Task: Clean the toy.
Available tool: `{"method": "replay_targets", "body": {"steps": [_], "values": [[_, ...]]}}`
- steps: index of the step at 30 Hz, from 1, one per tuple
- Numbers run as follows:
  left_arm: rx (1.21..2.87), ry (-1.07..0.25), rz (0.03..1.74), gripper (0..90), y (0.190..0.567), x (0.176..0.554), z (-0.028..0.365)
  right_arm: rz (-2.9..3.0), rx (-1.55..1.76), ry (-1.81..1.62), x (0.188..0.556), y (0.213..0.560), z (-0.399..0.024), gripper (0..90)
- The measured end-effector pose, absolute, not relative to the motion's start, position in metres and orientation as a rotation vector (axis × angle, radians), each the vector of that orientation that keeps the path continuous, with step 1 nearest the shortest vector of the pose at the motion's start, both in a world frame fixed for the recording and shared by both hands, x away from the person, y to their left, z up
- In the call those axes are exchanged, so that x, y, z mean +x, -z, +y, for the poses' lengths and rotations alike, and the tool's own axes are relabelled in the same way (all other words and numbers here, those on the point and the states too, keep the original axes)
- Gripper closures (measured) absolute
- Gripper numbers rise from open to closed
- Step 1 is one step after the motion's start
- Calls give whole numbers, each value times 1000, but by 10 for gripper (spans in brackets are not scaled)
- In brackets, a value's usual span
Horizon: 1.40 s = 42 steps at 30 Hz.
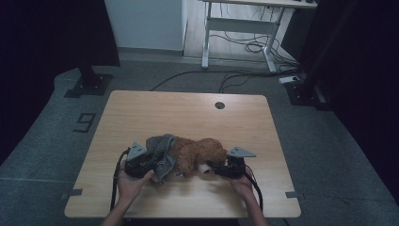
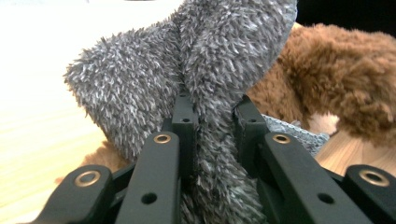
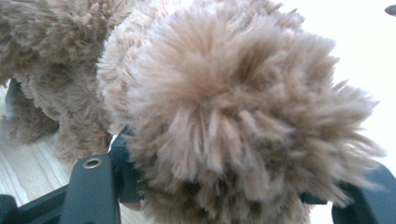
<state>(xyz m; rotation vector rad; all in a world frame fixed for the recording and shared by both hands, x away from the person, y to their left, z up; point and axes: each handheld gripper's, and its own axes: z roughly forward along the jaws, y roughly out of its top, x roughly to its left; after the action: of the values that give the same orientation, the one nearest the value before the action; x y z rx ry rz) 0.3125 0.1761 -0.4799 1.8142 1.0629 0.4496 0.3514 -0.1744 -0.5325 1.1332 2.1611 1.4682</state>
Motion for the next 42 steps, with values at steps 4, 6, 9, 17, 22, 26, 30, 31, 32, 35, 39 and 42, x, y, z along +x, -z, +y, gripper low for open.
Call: {"method": "replay_targets", "body": {"steps": [4, 6, 9, 17, 22, 26, 30, 31, 32, 35, 39, 42], "values": [[1830, -494, 1048, 746, 486, 311, 170, 2153, 1128, -1454, 352, 533, -173, 348], [1838, -527, 1035, 748, 491, 313, 164, 2144, 1126, -1437, 353, 533, -172, 356], [1842, -557, 1034, 749, 495, 319, 160, 2122, 1142, -1417, 358, 533, -169, 363], [1785, -495, 1088, 749, 500, 353, 156, 2050, 1180, -1392, 374, 532, -168, 377], [1795, -507, 1089, 749, 499, 364, 143, 2013, 1211, -1374, 378, 533, -176, 377], [1775, -435, 1104, 747, 492, 365, 148, 2012, 1215, -1390, 377, 534, -180, 377], [1723, -346, 1085, 740, 474, 361, 153, 2037, 1178, -1396, 372, 533, -181, 374], [1724, -343, 1067, 740, 466, 360, 150, 2040, 1171, -1401, 371, 534, -182, 373], [1724, -343, 1067, 740, 466, 360, 150, 2041, 1164, -1407, 370, 535, -183, 372], [1746, -347, 985, 739, 443, 359, 126, 2053, 1141, -1401, 367, 535, -185, 368], [1826, -359, 927, 734, 436, 364, 88, 2054, 1129, -1399, 363, 535, -185, 363], [1888, -345, 932, 734, 448, 370, 68, 2055, 1128, -1397, 363, 536, -186, 362]]}}
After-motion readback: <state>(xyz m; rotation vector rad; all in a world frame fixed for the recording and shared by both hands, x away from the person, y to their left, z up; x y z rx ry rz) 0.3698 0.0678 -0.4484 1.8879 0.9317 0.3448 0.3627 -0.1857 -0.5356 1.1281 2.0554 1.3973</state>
